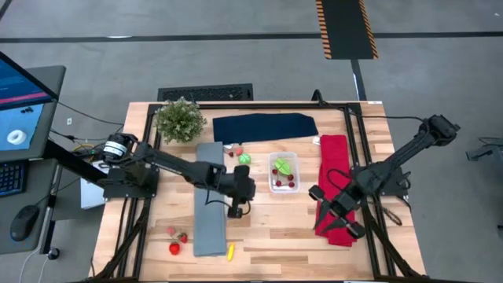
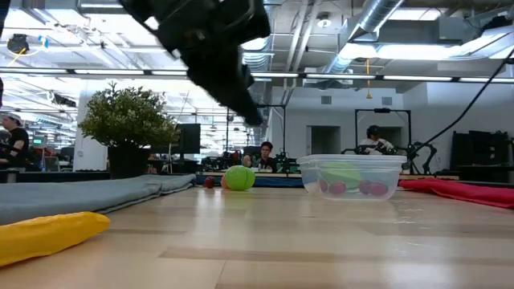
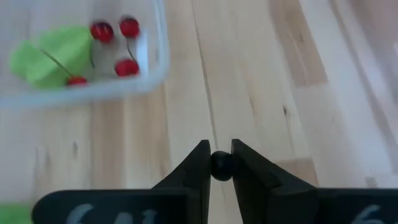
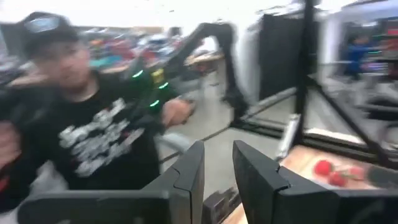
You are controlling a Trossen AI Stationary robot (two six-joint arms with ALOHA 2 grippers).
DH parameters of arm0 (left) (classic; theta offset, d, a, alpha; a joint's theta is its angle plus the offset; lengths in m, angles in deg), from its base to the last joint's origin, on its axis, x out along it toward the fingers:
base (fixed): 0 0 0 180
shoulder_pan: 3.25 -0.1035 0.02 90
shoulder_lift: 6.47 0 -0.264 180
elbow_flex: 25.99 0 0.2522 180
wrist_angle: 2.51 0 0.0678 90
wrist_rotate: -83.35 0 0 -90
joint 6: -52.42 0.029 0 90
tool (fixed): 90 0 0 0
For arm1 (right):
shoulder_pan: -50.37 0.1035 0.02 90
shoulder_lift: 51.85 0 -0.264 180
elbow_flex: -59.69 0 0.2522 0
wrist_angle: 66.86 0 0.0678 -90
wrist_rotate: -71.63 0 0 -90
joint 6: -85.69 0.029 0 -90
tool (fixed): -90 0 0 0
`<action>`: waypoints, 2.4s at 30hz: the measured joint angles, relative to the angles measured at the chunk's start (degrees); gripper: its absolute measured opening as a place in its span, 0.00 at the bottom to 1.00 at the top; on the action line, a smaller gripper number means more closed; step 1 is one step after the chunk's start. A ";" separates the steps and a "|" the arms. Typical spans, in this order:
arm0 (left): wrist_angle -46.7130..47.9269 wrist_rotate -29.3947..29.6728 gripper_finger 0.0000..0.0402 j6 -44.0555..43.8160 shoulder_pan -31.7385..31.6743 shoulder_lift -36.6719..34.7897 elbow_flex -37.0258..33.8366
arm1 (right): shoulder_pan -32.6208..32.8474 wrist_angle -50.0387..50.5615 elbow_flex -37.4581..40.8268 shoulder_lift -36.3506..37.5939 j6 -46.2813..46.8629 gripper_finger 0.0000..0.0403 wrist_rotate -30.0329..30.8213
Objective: Pick and placing Produce into tupperware
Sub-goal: Put the blueberry into the transparent bin
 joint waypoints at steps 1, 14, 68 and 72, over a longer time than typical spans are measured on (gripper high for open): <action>0.08 -0.68 0.10 0.50 -0.71 -0.02 0.64 | -1.03 1.39 0.05 1.00 -1.43 0.27 -2.86; -0.40 -5.31 0.10 6.41 -6.88 -0.13 7.87 | -32.43 12.53 2.57 7.89 -8.01 0.27 -45.11; -16.00 -21.33 0.20 -9.02 -18.96 17.94 14.00 | -43.08 43.65 19.30 53.99 11.42 0.27 -8.14; -14.33 -21.77 0.32 -8.96 -18.42 19.78 16.86 | -43.08 44.58 19.30 54.01 11.42 0.27 -8.12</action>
